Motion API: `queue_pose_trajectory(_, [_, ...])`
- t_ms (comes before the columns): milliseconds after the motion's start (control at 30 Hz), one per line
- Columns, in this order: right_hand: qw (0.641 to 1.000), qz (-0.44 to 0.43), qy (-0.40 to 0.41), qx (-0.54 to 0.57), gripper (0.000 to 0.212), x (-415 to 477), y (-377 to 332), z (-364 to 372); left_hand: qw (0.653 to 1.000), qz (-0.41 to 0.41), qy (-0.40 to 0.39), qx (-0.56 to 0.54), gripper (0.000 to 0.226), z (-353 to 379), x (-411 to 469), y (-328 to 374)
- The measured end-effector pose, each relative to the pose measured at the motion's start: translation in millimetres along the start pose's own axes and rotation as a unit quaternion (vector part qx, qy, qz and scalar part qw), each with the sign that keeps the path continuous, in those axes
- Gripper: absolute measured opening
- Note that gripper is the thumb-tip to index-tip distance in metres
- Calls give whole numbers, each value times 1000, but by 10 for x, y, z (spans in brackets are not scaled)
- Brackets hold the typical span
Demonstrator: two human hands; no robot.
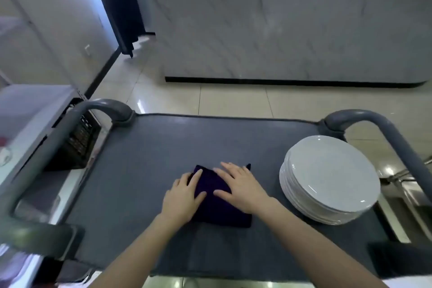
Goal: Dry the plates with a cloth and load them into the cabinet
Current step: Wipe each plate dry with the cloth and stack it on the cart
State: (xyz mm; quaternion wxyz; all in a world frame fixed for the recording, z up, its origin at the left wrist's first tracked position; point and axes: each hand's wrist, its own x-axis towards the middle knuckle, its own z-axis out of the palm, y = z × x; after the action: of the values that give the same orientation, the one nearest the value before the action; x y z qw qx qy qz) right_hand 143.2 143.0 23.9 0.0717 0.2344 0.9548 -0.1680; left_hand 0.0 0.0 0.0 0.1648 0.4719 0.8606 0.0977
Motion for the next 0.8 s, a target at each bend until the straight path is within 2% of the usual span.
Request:
queue_pose_trajectory(100, [998, -22, -62, 4, 75, -107, -75, 238, 1000, -10, -12, -1, 69, 135, -112, -1])
queue_pose_trajectory(200, [995, -37, -91, -23, 78, -211, -96, 468, 999, 28, -25, -28, 68, 226, -206, -71])
queue_pose_trajectory(333, [995, -44, -67, -64, 68, -237, -79, 594, 995, 83, -52, -22, 77, 229, -230, -246])
queue_pose_trajectory(500, [997, -34, -40, -54, 57, -187, -53, 621, 993, 116, -5, -25, 56, 224, -117, -232])
queue_pose_trajectory(633, [999, 0, -30, -35, 55, -95, -41, 594, 990, 132, 13, -43, 50, 202, 55, -177])
queue_pose_trajectory(800, [999, 4, -35, 3, 57, -135, -48, 490, 992, 121, -34, 15, 59, 59, 123, -159])
